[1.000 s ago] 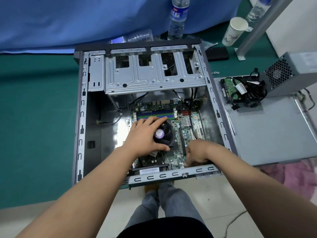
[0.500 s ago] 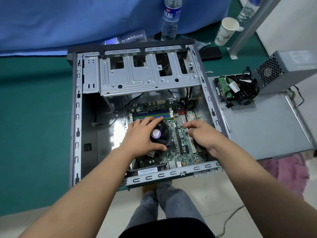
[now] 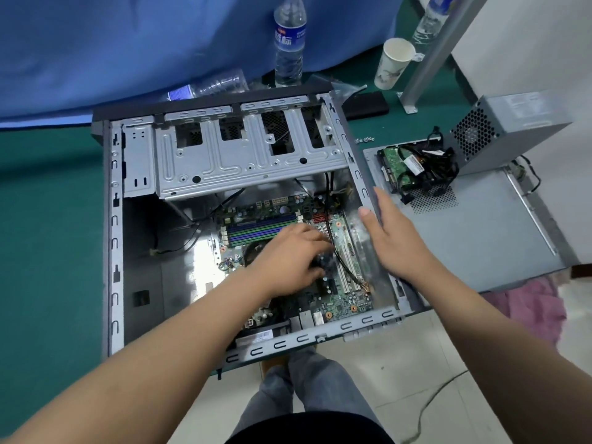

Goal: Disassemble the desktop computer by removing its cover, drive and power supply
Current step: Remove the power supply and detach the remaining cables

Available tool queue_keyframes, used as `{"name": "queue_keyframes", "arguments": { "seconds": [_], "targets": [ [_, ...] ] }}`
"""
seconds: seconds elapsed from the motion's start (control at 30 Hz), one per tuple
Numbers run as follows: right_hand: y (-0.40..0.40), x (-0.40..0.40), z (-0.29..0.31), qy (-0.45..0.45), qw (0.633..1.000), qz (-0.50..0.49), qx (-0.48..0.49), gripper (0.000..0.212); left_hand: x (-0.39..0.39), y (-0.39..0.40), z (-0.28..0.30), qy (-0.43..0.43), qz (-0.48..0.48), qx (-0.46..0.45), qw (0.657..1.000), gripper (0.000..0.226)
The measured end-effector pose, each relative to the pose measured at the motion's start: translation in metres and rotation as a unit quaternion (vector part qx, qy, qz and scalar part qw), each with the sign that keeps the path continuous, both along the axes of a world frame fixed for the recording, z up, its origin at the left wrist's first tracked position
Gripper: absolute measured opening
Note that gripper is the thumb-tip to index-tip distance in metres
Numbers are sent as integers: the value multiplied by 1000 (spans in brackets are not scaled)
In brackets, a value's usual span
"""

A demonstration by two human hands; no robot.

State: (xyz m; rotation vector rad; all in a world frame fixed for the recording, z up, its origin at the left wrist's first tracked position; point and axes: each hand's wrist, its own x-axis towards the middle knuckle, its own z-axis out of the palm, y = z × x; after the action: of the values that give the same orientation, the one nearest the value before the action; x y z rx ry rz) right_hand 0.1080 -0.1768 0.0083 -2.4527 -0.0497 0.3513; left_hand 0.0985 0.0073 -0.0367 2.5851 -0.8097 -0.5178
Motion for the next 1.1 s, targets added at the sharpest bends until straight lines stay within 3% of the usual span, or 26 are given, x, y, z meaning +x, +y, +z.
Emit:
{"name": "queue_keyframes", "arguments": {
  "seconds": [0.3, 0.53, 0.6, 0.63, 0.7, 0.8, 1.0, 1.1],
  "targets": [
    [-2, 0, -13, -53, 998, -29, -34, 53, 22, -35, -23, -24, -119, 75, 990, 39],
    [3, -26, 14, -129, 969, -206, 45, 26, 25, -38, -31, -35, -148, 84, 985, 33],
    [11, -43, 24, -154, 967, -200, 38, 18, 29, -37, -30, -20, -149, 86, 985, 33],
    [17, -51, 29, -135, 978, -160, 25, 16, 32, -35, -30, -15, -149, 89, 985, 33],
    [34, -65, 38, -5, 997, -3, -82, 18, 37, -33, -28, -10, -152, 86, 985, 31],
    [58, -69, 40, 197, 945, 172, -197, 24, 44, -32, -26, 17, -146, 57, 988, 27],
    [80, -30, -19, 374, 840, 235, -315, 58, 56, -34, -23, 92, -117, -6, 989, 17],
    [85, -28, -42, 410, 821, 206, -338, 69, 55, -34, -23, 94, -107, -15, 990, 16]
  ]
}}
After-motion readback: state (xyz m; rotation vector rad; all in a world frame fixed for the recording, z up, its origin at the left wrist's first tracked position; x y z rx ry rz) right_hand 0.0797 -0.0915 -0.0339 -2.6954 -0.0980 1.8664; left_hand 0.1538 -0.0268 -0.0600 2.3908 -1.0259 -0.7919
